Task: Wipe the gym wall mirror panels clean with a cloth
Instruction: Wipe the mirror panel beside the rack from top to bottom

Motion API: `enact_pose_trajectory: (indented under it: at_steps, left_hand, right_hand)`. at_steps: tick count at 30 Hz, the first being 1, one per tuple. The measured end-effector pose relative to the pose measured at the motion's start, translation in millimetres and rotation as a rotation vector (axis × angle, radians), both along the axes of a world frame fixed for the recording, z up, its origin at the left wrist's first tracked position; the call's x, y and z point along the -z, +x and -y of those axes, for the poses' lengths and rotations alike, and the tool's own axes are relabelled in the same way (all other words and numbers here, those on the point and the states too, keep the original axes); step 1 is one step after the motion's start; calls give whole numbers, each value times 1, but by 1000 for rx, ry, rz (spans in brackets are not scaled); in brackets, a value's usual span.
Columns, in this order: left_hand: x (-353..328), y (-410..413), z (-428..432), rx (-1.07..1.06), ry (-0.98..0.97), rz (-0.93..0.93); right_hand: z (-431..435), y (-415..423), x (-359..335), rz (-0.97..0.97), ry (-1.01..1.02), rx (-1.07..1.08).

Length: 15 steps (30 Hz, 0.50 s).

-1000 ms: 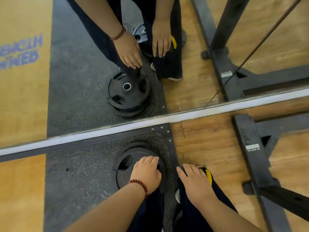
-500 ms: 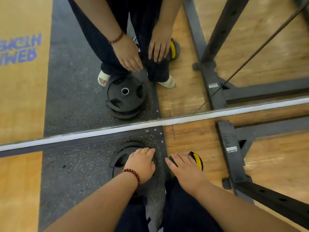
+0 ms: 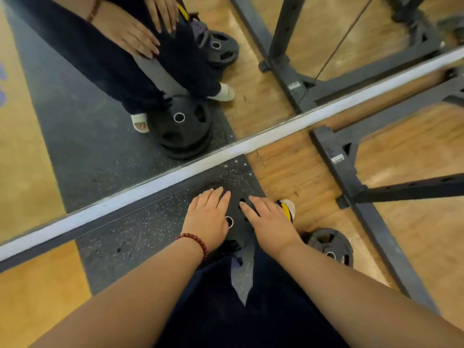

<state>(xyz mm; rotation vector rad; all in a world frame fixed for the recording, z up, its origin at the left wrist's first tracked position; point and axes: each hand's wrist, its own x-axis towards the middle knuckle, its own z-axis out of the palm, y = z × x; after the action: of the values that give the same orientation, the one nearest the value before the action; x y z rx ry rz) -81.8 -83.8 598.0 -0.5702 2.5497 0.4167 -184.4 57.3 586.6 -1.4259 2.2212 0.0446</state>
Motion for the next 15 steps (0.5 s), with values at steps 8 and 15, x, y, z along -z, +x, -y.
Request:
enact_pose_trajectory:
  at_steps: [8, 15]
  left_hand:
    - [-5, 45, -12, 84, 39, -74]
    - [-7, 48, -3, 105, 56, -117]
  right_hand:
    - [-21, 55, -1, -112, -50, 52]
    - [-29, 59, 3, 7, -262, 267]
